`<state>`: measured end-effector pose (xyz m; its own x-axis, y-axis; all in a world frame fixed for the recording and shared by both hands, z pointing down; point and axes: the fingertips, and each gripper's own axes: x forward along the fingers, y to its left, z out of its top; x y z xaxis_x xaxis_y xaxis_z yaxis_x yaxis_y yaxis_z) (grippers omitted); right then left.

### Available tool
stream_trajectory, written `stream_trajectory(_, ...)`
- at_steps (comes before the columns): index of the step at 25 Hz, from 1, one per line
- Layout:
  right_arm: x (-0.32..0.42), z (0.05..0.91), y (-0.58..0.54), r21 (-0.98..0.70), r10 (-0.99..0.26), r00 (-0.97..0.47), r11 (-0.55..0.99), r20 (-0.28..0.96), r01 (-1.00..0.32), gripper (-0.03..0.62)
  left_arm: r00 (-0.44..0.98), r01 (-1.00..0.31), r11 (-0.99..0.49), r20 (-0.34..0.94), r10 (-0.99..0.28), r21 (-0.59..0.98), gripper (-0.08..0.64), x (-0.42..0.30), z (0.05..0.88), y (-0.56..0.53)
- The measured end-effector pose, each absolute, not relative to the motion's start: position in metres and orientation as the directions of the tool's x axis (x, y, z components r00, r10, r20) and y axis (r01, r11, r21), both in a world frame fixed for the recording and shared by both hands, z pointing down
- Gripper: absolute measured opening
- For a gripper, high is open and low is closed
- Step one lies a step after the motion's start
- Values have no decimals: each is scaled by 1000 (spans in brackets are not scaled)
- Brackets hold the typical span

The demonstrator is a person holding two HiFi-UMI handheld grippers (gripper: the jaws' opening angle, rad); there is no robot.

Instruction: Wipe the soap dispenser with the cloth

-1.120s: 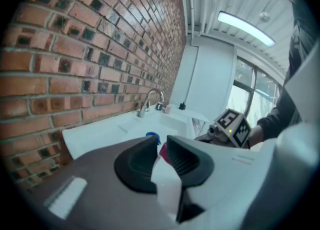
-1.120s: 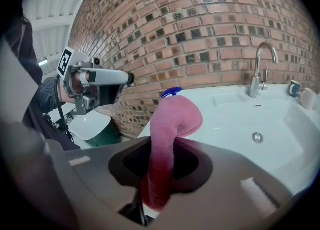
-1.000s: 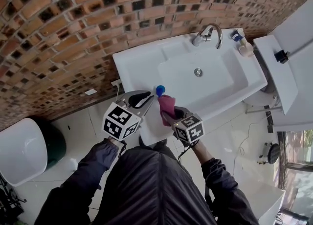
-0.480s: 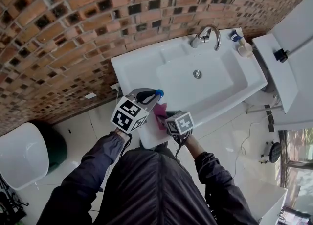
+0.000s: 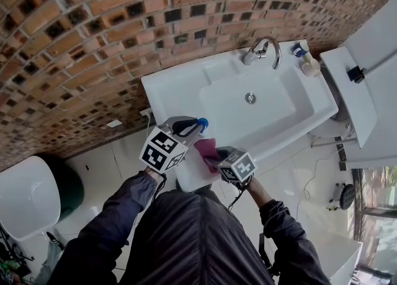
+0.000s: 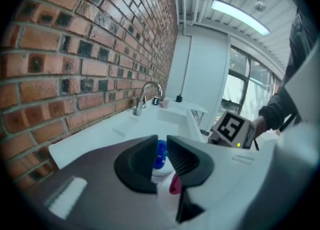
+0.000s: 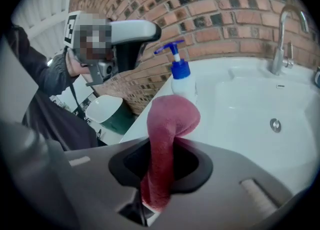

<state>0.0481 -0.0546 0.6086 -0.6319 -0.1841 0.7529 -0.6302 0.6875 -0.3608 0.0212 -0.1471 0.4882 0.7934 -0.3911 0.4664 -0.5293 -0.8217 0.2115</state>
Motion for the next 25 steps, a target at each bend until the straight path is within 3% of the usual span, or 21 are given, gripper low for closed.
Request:
stream_trajectory(6,90,545,-86,-235,-302,-626,742,719,-628,91,775,-578,-776,467,-426,253,54,2,497,-141)
stream_trajectory(10,83,496,-130,10,-388,-567,831,727,-556,91,757,-626,-707,472,-451,329,54,-9,515,-133)
stream_trajectory(15,56,485,-158,351,-434,-432,899,790,-262,89,763,-618,-713,469,-444,331,54,-1,516,-128)
stream_trajectory(20,37,501,-154,569,-514,-326,816,794,101,89,761,-618,-716,474,-442,324,54,1,516,-128)
stream_trajectory(25,35,501,-137,622,-549,-316,753,773,213,89,762,-617,-714,478,-436,331,54,1,520,-128)
